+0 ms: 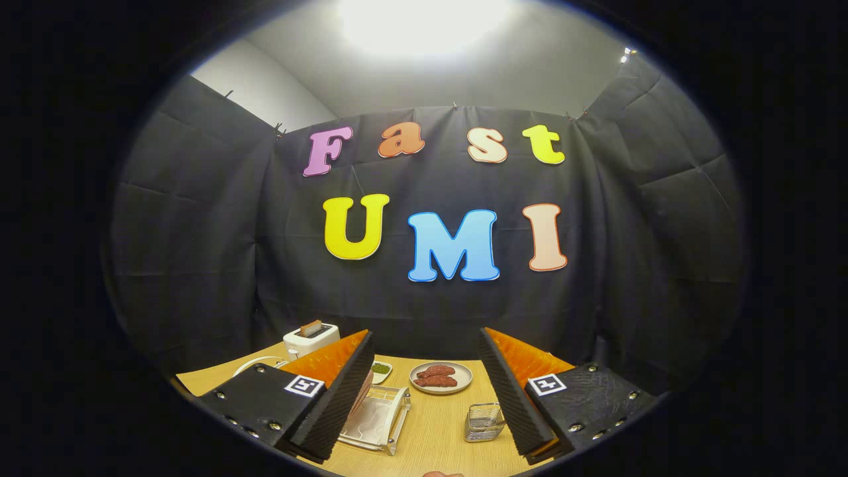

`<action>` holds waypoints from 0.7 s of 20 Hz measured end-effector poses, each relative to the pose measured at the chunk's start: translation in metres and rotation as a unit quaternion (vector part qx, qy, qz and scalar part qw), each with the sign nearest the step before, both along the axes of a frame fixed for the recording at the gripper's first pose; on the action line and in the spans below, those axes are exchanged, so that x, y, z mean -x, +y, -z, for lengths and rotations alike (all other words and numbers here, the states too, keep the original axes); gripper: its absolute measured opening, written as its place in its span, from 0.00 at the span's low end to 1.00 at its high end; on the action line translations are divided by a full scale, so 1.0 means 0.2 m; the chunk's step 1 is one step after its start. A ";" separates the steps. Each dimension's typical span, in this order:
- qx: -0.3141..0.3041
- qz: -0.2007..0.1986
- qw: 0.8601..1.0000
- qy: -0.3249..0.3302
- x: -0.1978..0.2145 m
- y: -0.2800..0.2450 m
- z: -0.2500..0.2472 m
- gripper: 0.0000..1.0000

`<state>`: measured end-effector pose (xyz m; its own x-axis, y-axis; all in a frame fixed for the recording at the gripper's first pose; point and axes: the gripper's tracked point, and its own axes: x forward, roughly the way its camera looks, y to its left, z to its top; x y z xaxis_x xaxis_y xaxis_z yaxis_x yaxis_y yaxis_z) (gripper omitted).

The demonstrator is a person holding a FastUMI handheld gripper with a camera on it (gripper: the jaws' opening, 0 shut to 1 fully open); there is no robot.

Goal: Take the plate from the dish rack, then take the spoon from the basket and place it into the plate.

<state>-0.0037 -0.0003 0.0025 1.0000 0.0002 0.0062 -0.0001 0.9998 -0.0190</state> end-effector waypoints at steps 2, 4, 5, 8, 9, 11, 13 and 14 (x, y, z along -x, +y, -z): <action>-0.002 -0.001 1.000 0.003 0.00 0.01 0.01 0.96; -0.002 -0.006 1.000 0.007 -0.02 0.03 0.01 0.96; -0.002 -0.009 1.000 0.009 -0.03 0.04 0.01 0.96; 0.002 -0.015 1.000 0.019 -0.07 0.08 0.03 0.96; 0.002 -0.019 0.999 0.025 -0.09 0.11 0.05 0.96; 0.002 -0.028 0.999 0.042 -0.14 0.15 0.07 0.96; 0.002 -0.039 0.997 0.059 -0.21 0.21 0.10 0.96; 0.001 -0.046 0.996 0.072 -0.25 0.24 0.12 0.96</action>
<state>0.0461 0.0483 -0.0210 0.9862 0.0912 -0.1382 -0.0941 0.9955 -0.0146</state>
